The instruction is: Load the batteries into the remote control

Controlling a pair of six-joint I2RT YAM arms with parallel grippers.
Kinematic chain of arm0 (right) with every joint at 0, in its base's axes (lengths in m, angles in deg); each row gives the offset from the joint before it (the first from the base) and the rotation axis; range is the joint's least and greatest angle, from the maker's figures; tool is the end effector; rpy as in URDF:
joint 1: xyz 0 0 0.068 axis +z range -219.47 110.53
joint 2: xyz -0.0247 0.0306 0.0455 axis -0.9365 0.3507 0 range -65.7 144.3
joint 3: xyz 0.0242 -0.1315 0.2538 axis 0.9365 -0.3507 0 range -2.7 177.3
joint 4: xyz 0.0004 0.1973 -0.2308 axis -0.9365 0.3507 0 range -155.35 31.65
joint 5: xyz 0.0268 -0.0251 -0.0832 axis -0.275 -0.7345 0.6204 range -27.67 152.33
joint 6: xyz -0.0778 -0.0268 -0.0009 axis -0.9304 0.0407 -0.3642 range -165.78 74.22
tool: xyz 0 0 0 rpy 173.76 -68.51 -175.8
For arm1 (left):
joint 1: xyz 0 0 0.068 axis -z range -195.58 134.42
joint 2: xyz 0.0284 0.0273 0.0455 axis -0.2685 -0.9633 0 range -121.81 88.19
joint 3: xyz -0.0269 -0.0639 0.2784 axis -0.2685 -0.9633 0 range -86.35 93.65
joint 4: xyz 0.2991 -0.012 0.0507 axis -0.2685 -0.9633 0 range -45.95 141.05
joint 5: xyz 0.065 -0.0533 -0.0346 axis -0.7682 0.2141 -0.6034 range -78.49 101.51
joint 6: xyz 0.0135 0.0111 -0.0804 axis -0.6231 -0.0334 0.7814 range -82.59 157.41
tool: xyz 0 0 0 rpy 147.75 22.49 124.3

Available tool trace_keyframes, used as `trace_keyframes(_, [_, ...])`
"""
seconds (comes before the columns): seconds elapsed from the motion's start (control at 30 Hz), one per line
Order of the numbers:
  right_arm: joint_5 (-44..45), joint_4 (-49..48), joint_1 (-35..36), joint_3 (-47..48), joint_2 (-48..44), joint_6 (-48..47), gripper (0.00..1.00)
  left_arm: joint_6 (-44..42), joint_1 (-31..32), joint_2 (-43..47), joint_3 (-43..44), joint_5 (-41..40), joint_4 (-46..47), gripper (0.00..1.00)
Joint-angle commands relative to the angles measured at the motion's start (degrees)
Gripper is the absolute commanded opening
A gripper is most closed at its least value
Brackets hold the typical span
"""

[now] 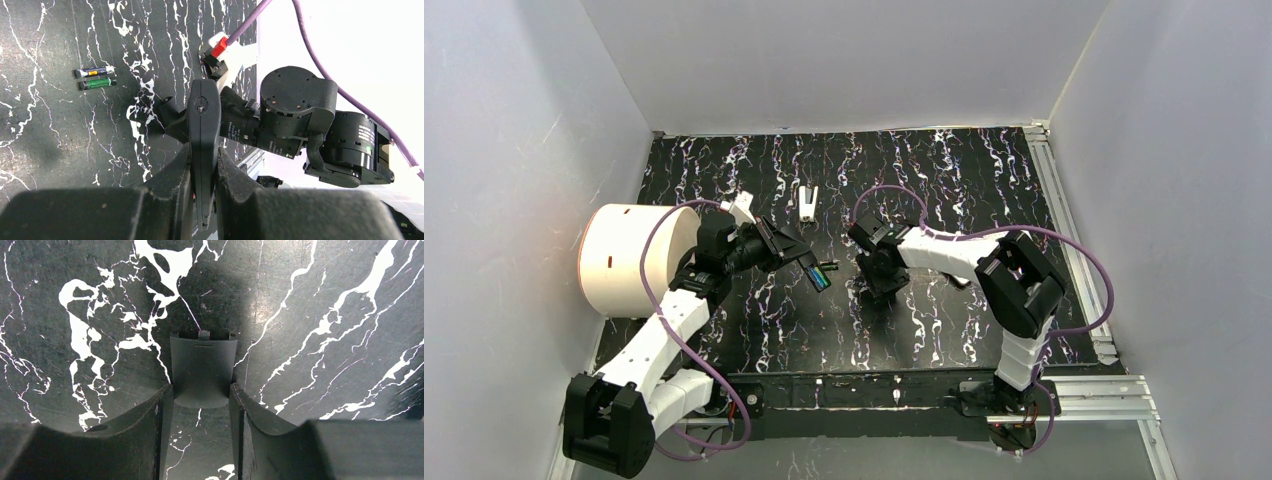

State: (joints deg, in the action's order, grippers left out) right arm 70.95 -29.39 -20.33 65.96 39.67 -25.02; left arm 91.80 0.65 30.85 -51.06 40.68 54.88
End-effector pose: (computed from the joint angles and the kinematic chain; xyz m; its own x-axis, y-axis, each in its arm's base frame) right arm 0.2730 0.2993 0.1188 -0.8386 -0.4339 -0.3293 -0.4506 0.8923 -0.0283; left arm 0.2690 -0.1146 0.2522 -0.7345 -0.5255 -0.4293 0.1570 0.4840 -0.8609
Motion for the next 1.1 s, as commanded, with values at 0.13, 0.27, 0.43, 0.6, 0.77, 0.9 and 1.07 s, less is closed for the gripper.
trace_keyframes(0.13, [5.59, -0.99, 0.86, -2.60, 0.40, 3.19, 0.41, -0.93, -0.15, 0.07, 0.85, 1.12, 0.56, 0.00])
trace_keyframes(0.27, [6.93, -3.15, 0.85, -3.26, -5.03, 3.72, 0.40, -1.68, 1.57, -2.25, 2.20, 0.96, 0.58, 0.00])
trace_keyframes(0.43, [7.69, -3.10, 0.70, -4.02, -11.41, 5.43, 0.40, -1.97, 4.43, -6.56, 4.16, -0.25, 2.26, 0.00])
trace_keyframes(0.6, [6.74, -2.89, 0.64, -4.25, -16.67, 6.64, 0.40, 0.11, 6.21, -11.02, 3.82, -0.31, 8.09, 0.00])
trace_keyframes(0.77, [2.00, -2.55, 0.57, -2.90, -19.90, 7.11, 0.40, 0.69, 7.56, -16.41, 5.02, 0.63, 12.88, 0.00])
trace_keyframes(0.9, [-3.00, -3.24, 0.52, -2.05, -22.81, 5.47, 0.40, -0.16, 8.30, -20.28, 6.61, 1.72, 14.44, 0.00])
trace_keyframes(1.07, [-9.63, -7.26, 0.64, -4.40, -26.84, 2.31, 0.40, -1.06, 9.09, -22.99, 6.99, 3.05, 16.22, 0.00])
